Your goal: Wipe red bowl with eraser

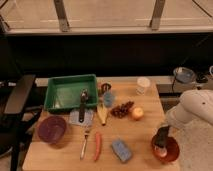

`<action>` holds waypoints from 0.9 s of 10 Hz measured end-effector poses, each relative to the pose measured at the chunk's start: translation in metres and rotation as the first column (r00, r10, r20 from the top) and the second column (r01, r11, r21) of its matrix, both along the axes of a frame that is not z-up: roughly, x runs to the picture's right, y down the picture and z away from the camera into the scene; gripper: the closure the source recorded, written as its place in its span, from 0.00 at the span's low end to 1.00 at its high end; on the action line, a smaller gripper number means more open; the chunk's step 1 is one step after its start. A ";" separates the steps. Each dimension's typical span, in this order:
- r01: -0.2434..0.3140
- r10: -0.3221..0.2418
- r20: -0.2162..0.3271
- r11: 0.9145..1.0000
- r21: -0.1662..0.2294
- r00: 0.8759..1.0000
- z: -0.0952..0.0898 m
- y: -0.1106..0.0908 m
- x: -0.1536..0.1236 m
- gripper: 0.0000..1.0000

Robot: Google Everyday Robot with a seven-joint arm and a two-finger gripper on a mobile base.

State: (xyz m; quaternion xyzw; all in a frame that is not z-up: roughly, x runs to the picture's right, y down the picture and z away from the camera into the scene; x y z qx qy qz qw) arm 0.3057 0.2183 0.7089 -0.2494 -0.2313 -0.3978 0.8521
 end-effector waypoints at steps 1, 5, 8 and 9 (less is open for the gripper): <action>-0.014 0.014 0.002 1.000 -0.008 1.000 -0.008 0.009 0.000 1.00; -0.053 0.052 -0.031 0.997 -0.060 0.998 -0.014 0.031 0.016 1.00; -0.033 0.028 -0.079 0.997 -0.065 0.996 -0.003 0.021 0.049 1.00; -0.017 0.012 -0.082 0.998 -0.059 0.997 0.002 0.014 0.050 1.00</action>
